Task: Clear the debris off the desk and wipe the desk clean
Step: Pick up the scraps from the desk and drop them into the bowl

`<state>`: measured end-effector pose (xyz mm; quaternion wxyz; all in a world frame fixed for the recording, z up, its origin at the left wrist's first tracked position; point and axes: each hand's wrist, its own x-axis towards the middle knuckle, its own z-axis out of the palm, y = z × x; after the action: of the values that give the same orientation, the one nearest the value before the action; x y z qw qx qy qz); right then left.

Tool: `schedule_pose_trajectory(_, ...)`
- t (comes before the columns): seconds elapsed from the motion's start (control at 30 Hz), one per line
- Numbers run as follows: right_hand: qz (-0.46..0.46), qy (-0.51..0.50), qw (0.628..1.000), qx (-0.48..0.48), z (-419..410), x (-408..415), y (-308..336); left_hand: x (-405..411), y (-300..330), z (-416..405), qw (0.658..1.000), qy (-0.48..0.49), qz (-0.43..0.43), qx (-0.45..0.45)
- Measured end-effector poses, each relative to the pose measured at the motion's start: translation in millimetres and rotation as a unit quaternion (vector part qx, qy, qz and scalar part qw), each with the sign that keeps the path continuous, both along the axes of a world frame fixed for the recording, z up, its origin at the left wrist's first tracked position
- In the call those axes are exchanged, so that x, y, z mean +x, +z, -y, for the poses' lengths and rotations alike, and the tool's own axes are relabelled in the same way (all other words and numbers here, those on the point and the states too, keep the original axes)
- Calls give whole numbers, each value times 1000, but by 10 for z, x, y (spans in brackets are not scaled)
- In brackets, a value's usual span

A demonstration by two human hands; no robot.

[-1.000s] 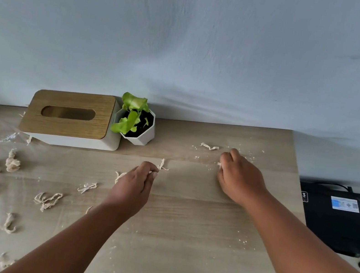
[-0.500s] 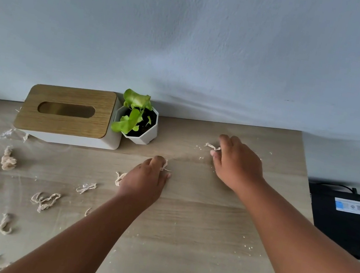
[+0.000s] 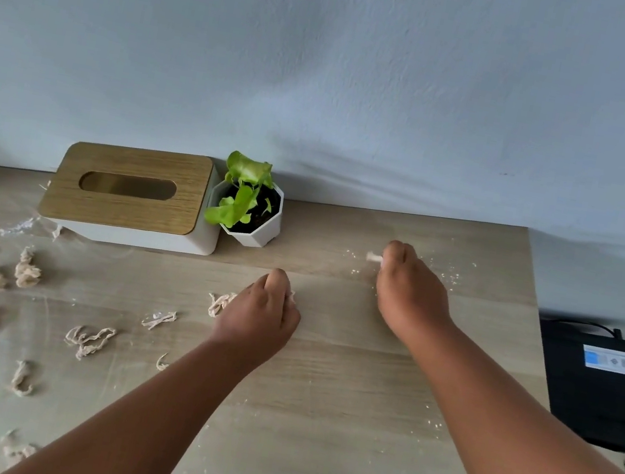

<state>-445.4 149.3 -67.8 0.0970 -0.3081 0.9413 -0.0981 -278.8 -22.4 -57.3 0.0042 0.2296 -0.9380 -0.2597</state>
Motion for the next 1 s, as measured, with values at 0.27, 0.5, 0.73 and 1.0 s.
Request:
schedule_pose_trajectory(0.27,30,-13,998,-51,-143,351,62,274,78,-99,999,-31,2,33)
schedule_pose_trajectory(0.5,24,10,997,-75,-335,806,115,701,250,-147,998,-51,-13,35)
schedule_pose_trajectory(0.73,72,49,992,-88,-421,1196,161,1158,304,-62,1000,19,-8,21)
schedule_pose_trajectory(1.0,129,53,984,-108,-336,1572,159,1739,330,139,997,56,-8,51)
